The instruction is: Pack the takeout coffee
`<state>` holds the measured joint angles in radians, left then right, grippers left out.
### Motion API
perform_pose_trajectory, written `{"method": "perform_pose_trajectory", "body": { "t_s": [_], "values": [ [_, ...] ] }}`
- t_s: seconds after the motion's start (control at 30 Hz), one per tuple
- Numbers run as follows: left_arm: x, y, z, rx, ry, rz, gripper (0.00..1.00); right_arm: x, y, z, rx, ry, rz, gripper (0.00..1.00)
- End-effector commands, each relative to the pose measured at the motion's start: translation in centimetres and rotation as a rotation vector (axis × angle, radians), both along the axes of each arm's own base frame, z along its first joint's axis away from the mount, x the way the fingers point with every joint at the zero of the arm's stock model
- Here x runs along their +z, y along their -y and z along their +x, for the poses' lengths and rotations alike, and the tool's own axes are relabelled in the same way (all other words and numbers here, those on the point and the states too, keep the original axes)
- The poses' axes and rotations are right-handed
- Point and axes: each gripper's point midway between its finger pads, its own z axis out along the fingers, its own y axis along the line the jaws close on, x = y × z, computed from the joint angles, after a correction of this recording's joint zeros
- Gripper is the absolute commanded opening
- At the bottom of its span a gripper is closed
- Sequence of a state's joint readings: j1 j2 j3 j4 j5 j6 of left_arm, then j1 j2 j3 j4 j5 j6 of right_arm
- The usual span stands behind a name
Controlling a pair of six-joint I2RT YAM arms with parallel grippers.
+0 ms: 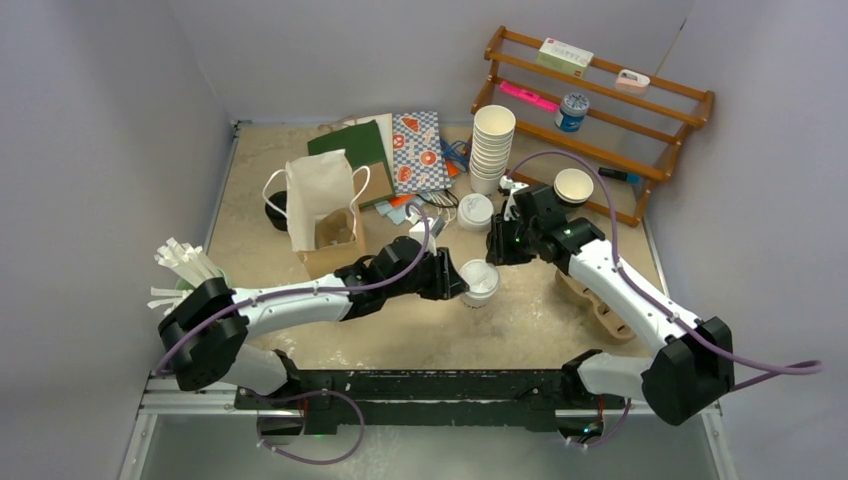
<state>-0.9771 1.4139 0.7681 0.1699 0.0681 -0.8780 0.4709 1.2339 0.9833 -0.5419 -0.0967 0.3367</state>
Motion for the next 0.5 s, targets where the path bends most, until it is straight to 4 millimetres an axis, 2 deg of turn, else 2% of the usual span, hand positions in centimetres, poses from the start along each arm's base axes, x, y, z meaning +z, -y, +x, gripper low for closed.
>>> {"method": "perform_pose_trajectory", "body": {
  "t_s": [0.0, 0.2, 0.47],
  "values": [
    [1.82, 0.68, 1.09, 0.043, 0.027, -0.026, 0.31, -0.16, -0.03, -0.45, 0.032, -0.008, -0.005, 0.35],
    [2.34, 0.84, 1.27, 0.045, 0.034, -0.031, 0.21, -0.57, -0.17, -0.62, 0.038, -0.023, -0.002, 0.34],
    [2.51, 1.52, 1.44, 0.034, 0.030, -0.038, 0.22, -0.63, -0.25, -0.64, 0.041, -0.027, 0.003, 0.32]
  ]
}}
